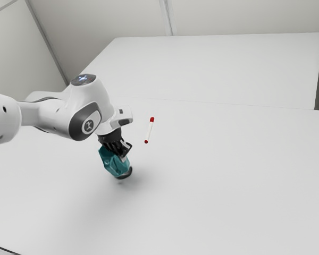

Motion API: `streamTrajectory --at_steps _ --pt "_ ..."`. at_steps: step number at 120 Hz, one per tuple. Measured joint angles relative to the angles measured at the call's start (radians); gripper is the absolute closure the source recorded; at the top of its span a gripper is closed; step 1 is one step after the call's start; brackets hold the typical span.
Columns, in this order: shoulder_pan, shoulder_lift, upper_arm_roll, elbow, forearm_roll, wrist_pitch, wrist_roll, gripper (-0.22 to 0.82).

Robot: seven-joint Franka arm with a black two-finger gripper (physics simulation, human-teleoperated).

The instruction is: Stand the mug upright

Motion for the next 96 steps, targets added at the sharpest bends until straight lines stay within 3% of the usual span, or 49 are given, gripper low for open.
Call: streamTrajectory --at_steps 49,72,96 --pt "-0.003 0.027 -0.001 0.001 0.000 -0.006 -0.035 0.77" --pt "-0.008 0.019 0.000 0.002 -0.006 -0.003 -0.040 0.62" --pt "-0.012 0.006 0.000 0.006 -0.008 0.001 -0.044 0.27"
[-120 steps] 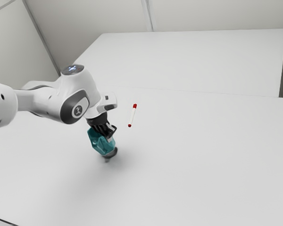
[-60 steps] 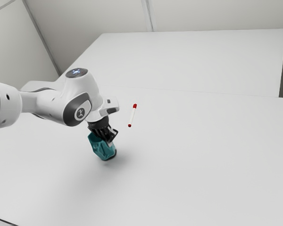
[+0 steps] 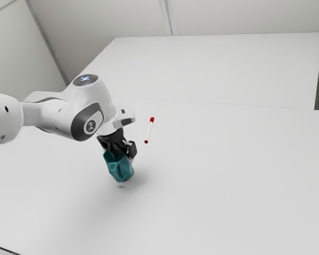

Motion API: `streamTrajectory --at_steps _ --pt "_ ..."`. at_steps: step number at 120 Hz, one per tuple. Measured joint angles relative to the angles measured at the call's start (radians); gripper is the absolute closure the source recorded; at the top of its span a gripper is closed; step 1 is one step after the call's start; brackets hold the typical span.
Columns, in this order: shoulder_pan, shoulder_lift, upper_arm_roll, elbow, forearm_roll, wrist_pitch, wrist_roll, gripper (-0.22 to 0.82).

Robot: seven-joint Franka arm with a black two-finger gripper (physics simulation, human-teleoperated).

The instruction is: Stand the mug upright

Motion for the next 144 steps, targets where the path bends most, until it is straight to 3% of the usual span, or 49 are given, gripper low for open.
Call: streamTrajectory --at_steps 19,44,100,144 --pt "0.001 -0.025 -0.001 0.004 -0.001 0.001 -0.002 0.14" --pt "0.002 -0.041 -0.012 0.082 -0.012 -0.055 -0.003 0.06" --pt "0.002 0.037 -0.013 0.471 -0.060 -0.453 -0.005 0.02" --pt "0.008 0.063 -0.022 0.691 -0.056 -0.682 -0.006 0.02"
